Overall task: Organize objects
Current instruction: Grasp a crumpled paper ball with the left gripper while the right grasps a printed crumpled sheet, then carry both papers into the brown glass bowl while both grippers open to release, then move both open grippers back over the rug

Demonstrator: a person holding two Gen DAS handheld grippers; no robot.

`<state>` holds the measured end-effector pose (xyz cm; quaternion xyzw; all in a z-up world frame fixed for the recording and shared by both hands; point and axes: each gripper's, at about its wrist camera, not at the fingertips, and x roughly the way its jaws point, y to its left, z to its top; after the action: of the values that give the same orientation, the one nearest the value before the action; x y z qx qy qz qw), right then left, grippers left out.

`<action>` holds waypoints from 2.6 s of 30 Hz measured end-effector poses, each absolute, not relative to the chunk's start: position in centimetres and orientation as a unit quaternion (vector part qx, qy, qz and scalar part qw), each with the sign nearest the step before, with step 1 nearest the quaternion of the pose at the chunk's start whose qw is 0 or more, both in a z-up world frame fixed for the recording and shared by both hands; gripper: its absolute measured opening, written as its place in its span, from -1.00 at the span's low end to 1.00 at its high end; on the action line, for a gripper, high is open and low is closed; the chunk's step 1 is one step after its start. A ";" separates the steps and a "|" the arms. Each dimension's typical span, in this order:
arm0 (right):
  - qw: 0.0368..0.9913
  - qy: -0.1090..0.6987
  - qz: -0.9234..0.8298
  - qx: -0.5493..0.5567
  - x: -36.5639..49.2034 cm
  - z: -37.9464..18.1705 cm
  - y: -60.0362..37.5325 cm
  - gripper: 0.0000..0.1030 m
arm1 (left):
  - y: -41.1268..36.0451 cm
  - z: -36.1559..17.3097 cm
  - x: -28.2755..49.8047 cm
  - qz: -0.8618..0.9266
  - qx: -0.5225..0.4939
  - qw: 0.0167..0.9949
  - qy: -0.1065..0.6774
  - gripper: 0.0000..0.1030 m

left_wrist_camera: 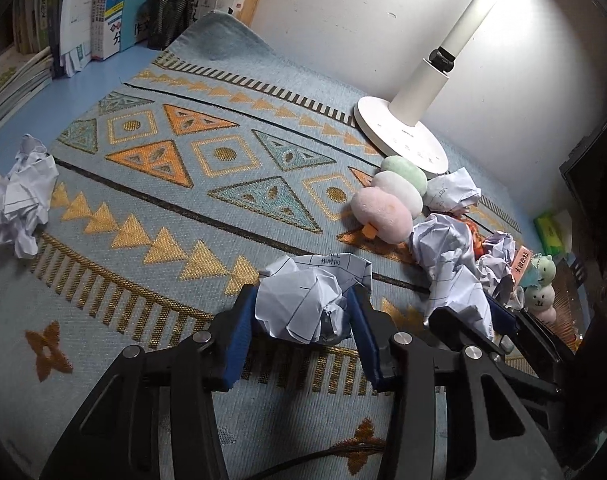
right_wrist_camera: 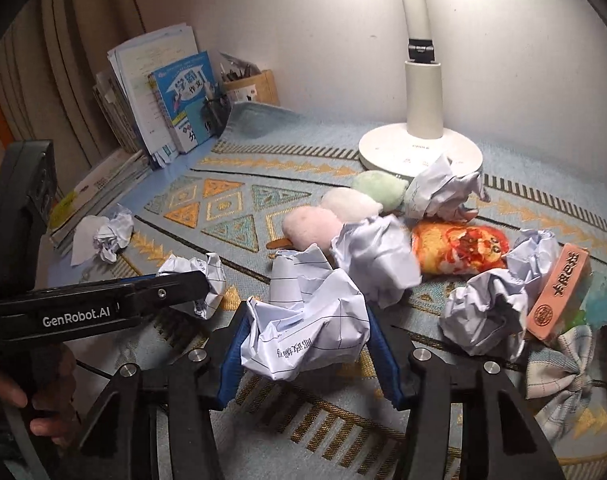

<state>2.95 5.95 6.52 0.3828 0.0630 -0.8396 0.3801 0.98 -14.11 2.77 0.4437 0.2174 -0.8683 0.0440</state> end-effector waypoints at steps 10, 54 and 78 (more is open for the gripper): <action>0.359 0.041 -0.852 0.378 5.4 8.5 12.7 0.04 | -9.5 6.1 0.9 -0.881 0.439 -0.047 0.169 -0.16; -0.152 -0.071 -0.926 0.339 4.0 12.6 41.7 0.36 | 28.0 8.6 -6.9 -0.781 0.444 -0.416 -0.143 0.00; 0.121 0.037 -0.942 0.311 7.3 13.1 27.7 0.93 | 2.4 8.7 -2.8 -0.873 0.466 -0.141 -0.004 0.98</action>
<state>7.33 27.67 13.12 0.3109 0.0371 -0.9420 0.1208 -2.84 2.39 8.68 0.4665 -0.0038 -0.8731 -0.1415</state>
